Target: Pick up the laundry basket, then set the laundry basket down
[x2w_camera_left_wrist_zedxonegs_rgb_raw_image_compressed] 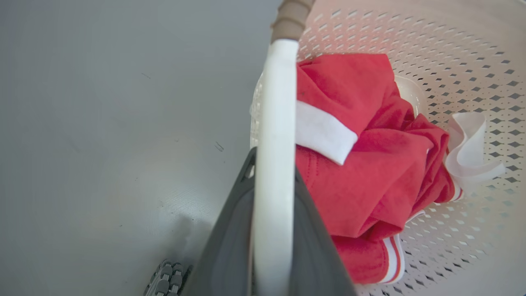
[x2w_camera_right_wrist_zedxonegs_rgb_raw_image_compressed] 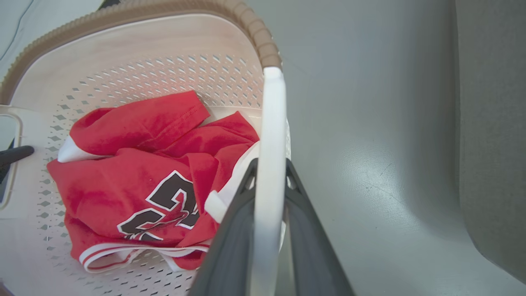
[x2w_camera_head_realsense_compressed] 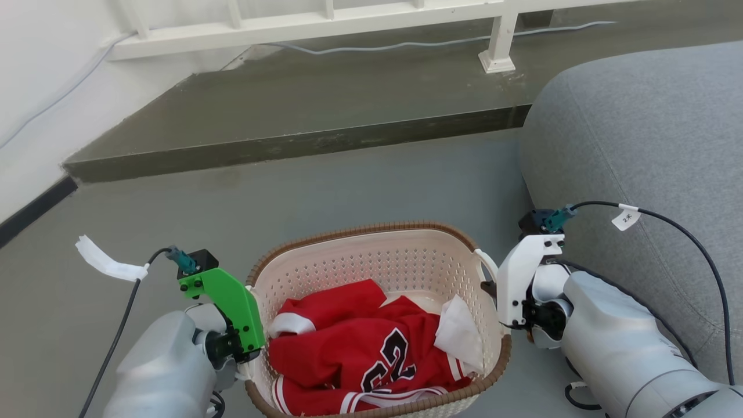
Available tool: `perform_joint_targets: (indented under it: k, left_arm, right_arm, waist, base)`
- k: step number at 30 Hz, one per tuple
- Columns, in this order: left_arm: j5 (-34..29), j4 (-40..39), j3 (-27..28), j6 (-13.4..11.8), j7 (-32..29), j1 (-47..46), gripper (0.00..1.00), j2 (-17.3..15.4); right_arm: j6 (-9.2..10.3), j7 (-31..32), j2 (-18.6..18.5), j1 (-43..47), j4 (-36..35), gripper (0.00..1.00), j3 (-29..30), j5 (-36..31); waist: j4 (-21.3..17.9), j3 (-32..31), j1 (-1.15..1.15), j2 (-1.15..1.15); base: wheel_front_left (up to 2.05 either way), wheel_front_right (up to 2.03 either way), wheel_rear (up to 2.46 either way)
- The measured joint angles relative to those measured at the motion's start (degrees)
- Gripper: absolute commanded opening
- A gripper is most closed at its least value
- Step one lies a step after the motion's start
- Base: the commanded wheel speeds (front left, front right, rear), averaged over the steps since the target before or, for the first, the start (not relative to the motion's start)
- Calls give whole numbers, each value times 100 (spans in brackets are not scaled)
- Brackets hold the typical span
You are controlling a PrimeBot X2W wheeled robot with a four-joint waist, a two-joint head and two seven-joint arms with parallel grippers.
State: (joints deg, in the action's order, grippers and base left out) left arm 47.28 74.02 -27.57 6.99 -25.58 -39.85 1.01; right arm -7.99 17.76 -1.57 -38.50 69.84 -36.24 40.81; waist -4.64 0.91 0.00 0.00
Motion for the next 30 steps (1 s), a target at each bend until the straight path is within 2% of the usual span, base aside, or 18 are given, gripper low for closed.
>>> perform_joint_targets:
  k: [13, 30]
  left_arm:
    - [-19, -248, -91, -33, 458, -173, 0, 15]
    - [-278, -615, -312, -196, 1181, -689, 0, 35]
  right_arm:
    - [-10, -444, -154, -176, -108, 0, 20, 16]
    - [-21, -1246, -332, -619, -210, 0, 71, -53]
  waist:
    - [42, 509, 0, 0]
    - [98, 1665, 0, 0]
  base:
    - [0, 0, 0]
    - [0, 0, 0]
